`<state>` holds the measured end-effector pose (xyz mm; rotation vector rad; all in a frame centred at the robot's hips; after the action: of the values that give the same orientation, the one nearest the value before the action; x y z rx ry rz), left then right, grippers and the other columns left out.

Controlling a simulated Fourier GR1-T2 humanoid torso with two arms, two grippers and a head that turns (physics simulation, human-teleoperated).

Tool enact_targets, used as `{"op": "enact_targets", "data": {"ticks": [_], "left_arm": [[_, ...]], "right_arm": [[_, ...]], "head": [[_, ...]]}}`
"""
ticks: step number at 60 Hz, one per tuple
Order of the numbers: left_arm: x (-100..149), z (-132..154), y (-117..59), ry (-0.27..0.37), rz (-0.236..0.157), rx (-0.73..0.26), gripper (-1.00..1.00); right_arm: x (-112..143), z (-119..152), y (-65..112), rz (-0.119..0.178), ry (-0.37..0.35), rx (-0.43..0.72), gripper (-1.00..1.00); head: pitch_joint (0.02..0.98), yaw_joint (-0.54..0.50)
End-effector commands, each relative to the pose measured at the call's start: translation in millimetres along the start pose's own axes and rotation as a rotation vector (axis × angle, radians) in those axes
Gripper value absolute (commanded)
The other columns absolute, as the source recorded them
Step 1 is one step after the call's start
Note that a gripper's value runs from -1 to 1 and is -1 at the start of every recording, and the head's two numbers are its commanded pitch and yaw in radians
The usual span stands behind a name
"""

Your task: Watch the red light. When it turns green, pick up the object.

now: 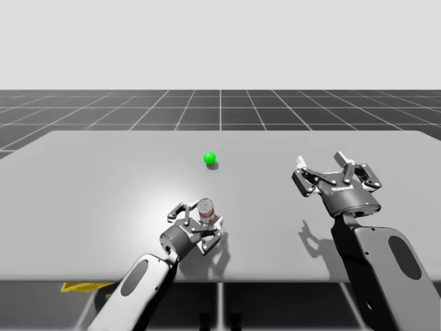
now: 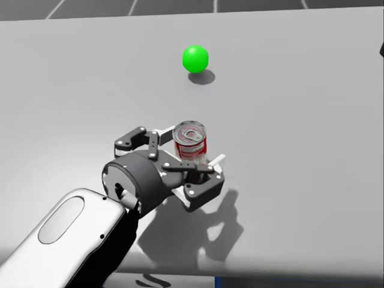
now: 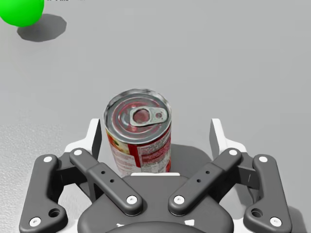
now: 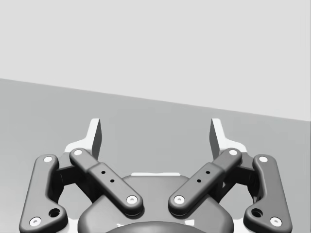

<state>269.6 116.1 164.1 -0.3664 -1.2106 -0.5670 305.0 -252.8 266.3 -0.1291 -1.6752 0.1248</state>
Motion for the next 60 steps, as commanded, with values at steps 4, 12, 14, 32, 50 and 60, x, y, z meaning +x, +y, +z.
{"op": "enact_targets", "data": {"ticks": [4, 12, 14, 32, 50, 60], "left_arm": [[-3, -22, 4.2, 0.032, 0.021, 0.003, -1.00], [-13, -21, 2.8, 0.080, 0.005, -0.013, 0.85], [-14, -20, 2.3, 0.083, 0.003, -0.019, 1.00], [-17, -17, -0.4, 0.079, -0.020, -0.032, 1.00], [-17, -16, -0.4, 0.061, -0.020, -0.028, 1.00], [-10, -13, -1.2, 0.042, -0.010, -0.024, 1.00]], "right_arm": [[1, 1, -0.6, 0.000, -0.002, -0.001, -1.00], [2, 1, -1.2, -0.001, -0.004, -0.001, -1.00], [2, 1, -1.2, -0.001, -0.004, -0.002, -1.00], [2, 0, -1.0, -0.005, -0.002, -0.003, -1.00], [-2, -4, -1.4, 0.001, 0.004, -0.003, -1.00], [-3, -5, -1.5, -0.001, 0.008, -0.002, -1.00]], "head": [[0.849, 0.08], [0.848, 0.08], [0.846, 0.08], [0.674, 0.08], [0.435, 0.09], [0.421, 0.09]]}}
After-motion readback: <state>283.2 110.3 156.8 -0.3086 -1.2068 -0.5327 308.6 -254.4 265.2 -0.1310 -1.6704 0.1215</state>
